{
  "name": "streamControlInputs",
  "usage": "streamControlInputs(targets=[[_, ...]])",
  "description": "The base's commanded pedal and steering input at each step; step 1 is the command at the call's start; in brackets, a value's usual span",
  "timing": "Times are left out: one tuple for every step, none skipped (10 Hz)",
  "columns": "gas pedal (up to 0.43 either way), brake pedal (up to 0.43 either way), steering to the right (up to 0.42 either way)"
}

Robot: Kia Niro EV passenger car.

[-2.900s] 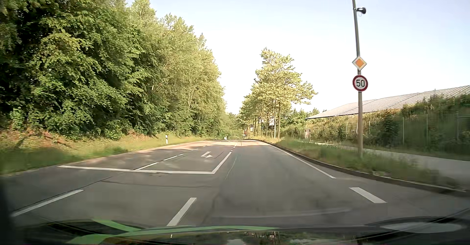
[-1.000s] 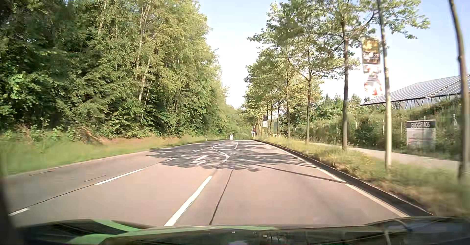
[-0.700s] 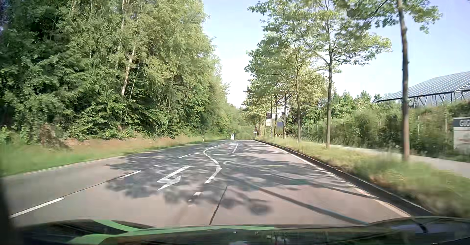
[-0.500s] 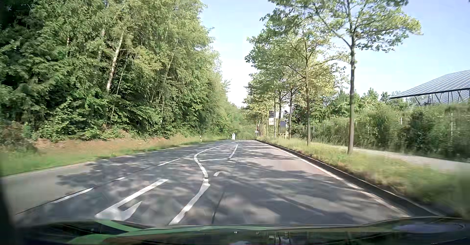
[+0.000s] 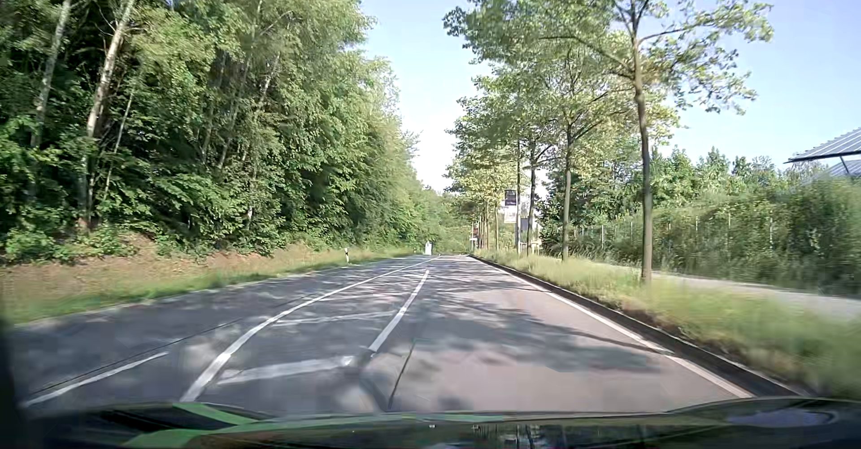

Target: Follow the waypoints while adhering to traffic rules and regulations

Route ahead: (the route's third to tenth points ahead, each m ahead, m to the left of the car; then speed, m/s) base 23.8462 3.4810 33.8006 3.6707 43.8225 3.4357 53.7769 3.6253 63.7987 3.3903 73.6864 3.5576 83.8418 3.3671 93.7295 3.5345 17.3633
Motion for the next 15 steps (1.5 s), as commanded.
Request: streamControlInputs(targets=[[0.000, 0.000, -0.002], [0.000, 0.000, -0.002], [0.000, 0.000, -0.003], [0.000, 0.000, -0.003], [0.000, 0.000, -0.003], [0.008, 0.000, -0.004], [0.020, 0.000, -0.004], [0.028, 0.000, -0.004], [0.047, 0.000, -0.004], [0.059, 0.000, -0.004], [0.059, 0.000, -0.004], [0.059, 0.000, -0.004], [0.067, 0.000, -0.004], [0.067, 0.000, -0.003], [0.079, 0.000, -0.003]])
